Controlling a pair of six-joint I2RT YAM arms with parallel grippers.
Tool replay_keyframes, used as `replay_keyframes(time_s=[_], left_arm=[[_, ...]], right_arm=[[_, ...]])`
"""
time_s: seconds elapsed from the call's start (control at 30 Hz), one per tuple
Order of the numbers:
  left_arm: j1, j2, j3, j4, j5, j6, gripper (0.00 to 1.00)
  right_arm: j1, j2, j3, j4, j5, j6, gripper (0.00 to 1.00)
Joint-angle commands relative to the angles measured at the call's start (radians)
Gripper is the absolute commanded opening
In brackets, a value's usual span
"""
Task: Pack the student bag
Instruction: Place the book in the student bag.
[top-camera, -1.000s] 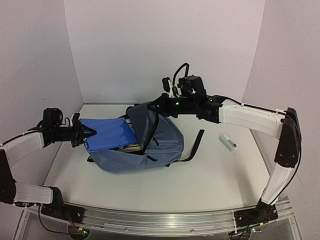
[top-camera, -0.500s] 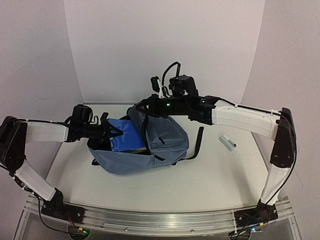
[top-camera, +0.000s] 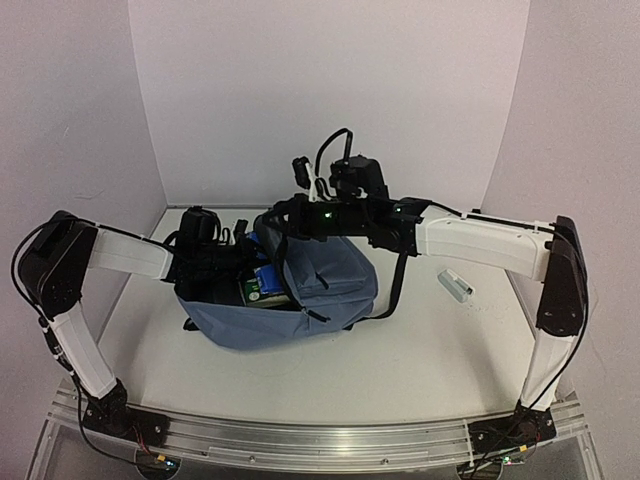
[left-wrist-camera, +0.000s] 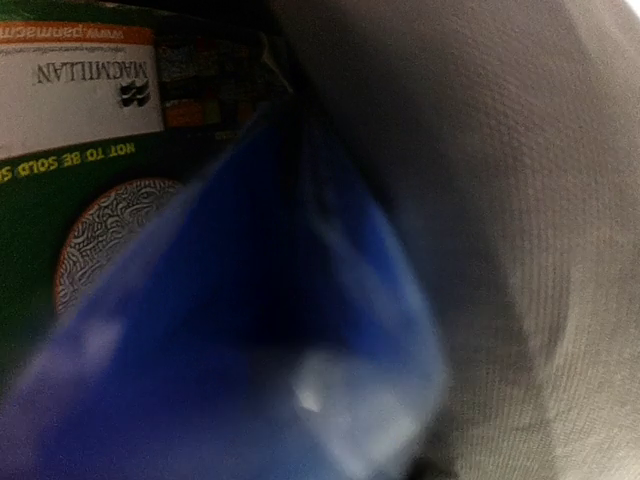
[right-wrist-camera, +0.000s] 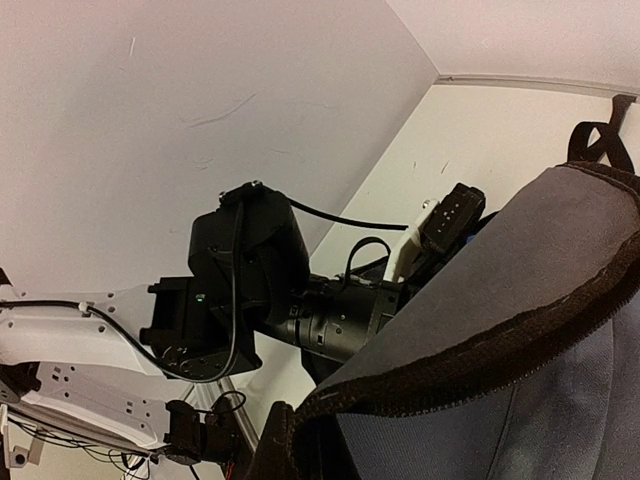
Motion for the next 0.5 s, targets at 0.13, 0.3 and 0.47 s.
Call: replay_keyframes(time_s=[0.13,0.3,0.47], left_arm=[[-0.003,-0.223,0.038,-0.345,-0.24,0.199,0.53],[0.06,-0.402,0.002,-0.579,-0.351,0.252,0.7],[0.206,-0.572,-0.046,-0.745,-0.341,0.287,0.8]], right_arm=[[0.008,-0.025,0.018,0.102,0.012,-0.018,0.0],[0.032,-0.013,-0.002,0.095,0.062,-0.073,0.0],[0.079,0.039,0.027,0.071,0.091,-0.139,0.0]])
